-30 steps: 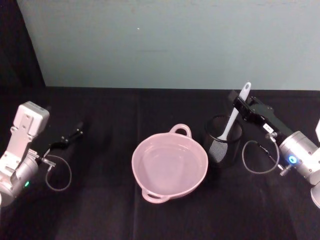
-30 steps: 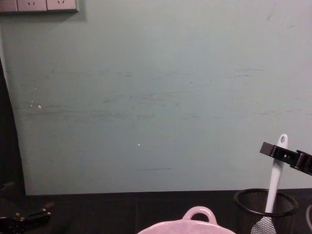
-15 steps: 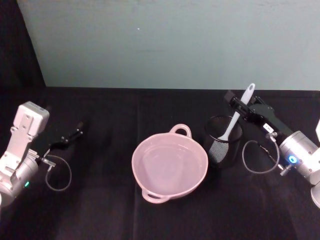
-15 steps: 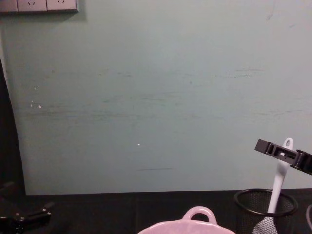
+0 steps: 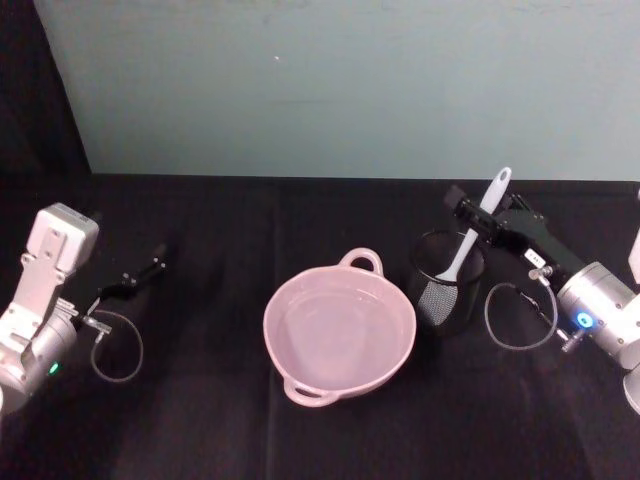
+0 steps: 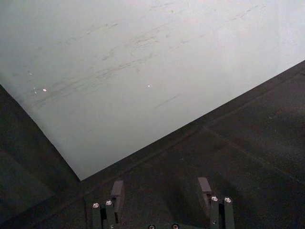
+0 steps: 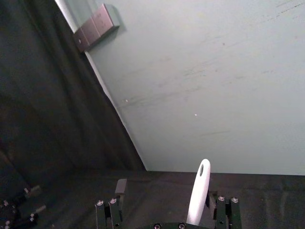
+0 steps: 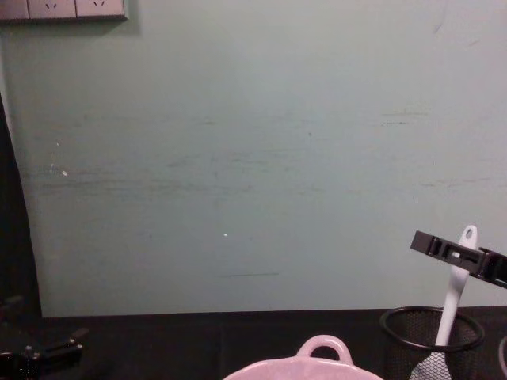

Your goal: Use the one hand to pick up the spoon and stir the clear water in the bowl.

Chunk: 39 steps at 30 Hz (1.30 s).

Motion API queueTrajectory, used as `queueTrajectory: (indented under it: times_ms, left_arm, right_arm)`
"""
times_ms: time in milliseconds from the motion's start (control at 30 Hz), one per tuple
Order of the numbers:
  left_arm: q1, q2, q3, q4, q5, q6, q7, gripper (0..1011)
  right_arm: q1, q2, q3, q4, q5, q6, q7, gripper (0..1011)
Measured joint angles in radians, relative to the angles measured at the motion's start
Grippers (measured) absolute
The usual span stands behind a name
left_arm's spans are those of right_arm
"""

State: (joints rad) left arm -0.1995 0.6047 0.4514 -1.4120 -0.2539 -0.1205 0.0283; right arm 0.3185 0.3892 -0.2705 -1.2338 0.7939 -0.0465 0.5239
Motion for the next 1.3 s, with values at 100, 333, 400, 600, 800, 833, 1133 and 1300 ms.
queueTrajectory:
  times_ms: [100,333,400,600,800,833,1133,1300]
  left_arm:
    - [0.0,0.0,0.0,0.0,0.0,0.0,0.0,1005]
    - [0.0,0.0,0.0,0.0,0.0,0.0,0.0,1005]
    - [0.0,0.0,0.0,0.0,0.0,0.0,0.0,1005]
    - [0.0,0.0,0.0,0.0,0.0,0.0,0.0,1005]
    - [0.0,0.0,0.0,0.0,0.0,0.0,0.0,1005]
    - [0.0,0.0,0.0,0.0,0.0,0.0,0.0,1005]
    - [0.0,0.0,0.0,0.0,0.0,0.0,0.0,1005]
    - [0.0,0.0,0.0,0.0,0.0,0.0,0.0,1005]
  right_arm:
    - [0.0,0.008,-0.008,-0.008,-0.021,0.0,-0.014,1002]
    - [-0.009,0.027,-0.016,-0.029,-0.1,-0.019,-0.068,1002]
    - [-0.014,0.034,-0.02,-0.04,-0.145,-0.034,-0.1,1002]
    - [-0.027,0.054,-0.044,-0.066,-0.291,-0.071,-0.189,1002]
    - [-0.04,0.07,-0.063,-0.092,-0.411,-0.091,-0.257,1002]
    - [-0.046,0.075,-0.066,-0.102,-0.437,-0.095,-0.27,1002]
    - [-0.122,0.108,-0.041,-0.191,-0.51,-0.112,-0.324,1002]
    - [-0.204,0.133,0.001,-0.274,-0.526,-0.121,-0.358,1002]
